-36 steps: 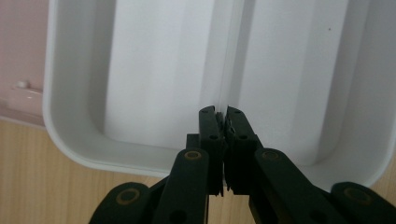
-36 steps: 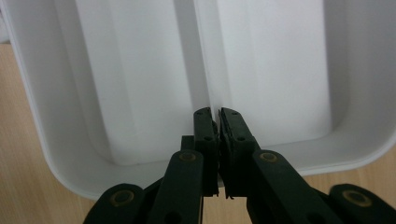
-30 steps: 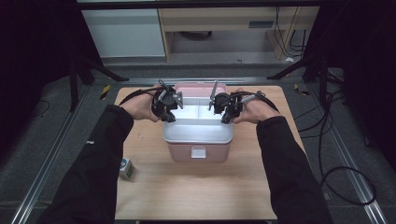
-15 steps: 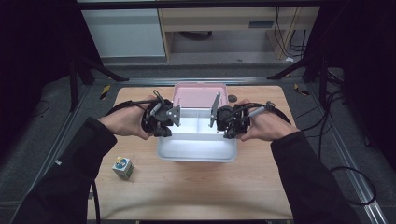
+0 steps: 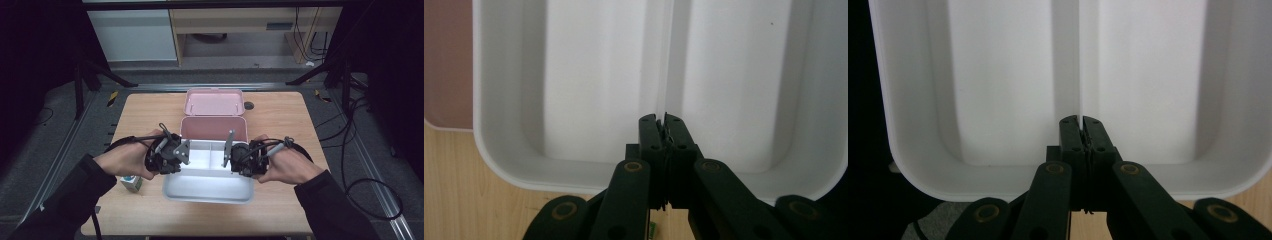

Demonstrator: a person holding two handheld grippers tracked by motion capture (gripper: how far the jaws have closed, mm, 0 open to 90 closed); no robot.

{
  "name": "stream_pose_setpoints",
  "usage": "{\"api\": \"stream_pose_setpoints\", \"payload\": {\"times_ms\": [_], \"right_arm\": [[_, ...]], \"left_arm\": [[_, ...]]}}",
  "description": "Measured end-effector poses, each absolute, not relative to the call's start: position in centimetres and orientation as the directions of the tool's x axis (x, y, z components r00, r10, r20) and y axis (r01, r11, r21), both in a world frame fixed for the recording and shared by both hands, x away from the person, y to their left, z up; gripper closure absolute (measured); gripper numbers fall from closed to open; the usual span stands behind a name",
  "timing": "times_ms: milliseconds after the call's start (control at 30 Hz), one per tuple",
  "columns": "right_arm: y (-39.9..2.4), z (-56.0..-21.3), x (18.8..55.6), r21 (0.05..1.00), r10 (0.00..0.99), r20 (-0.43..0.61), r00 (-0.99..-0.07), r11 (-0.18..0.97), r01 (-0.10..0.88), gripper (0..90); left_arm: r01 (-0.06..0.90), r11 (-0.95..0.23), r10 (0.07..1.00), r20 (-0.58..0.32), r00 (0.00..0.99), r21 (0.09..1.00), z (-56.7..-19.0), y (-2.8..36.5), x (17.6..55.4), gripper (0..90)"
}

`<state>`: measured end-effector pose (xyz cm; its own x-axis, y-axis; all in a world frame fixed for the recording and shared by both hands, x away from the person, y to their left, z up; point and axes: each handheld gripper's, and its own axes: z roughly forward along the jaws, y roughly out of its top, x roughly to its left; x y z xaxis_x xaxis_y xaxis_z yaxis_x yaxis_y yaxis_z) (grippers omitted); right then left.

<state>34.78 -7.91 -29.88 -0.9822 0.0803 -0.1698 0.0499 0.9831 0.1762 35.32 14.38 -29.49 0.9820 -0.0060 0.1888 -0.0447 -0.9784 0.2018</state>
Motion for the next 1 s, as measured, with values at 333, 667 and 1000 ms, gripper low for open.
{"api": "stream_pose_setpoints", "payload": {"times_ms": [333,667,1000], "right_arm": [[-7.6,-32.5,32.1,0.172,0.061,-0.14,-0.988,0.984,0.036,89.4],[-7.4,-36.3,31.3,0.164,0.039,-0.074,-0.996,0.986,0.027,89.2],[-7.6,-40.5,32.6,0.16,0.049,-0.059,-0.997,0.986,0.039,89.6]], "left_arm": [[-0.013,-0.983,0.013,0.136,0.991,0.183,-31.9,14.5,32.4,88.0],[-0.002,-0.989,0.009,0.08,0.997,0.147,-35.7,14.0,31.2,88.6],[0.033,-0.987,0.038,0.031,0.999,0.158,-40.6,14.0,33.6,87.8]]}}
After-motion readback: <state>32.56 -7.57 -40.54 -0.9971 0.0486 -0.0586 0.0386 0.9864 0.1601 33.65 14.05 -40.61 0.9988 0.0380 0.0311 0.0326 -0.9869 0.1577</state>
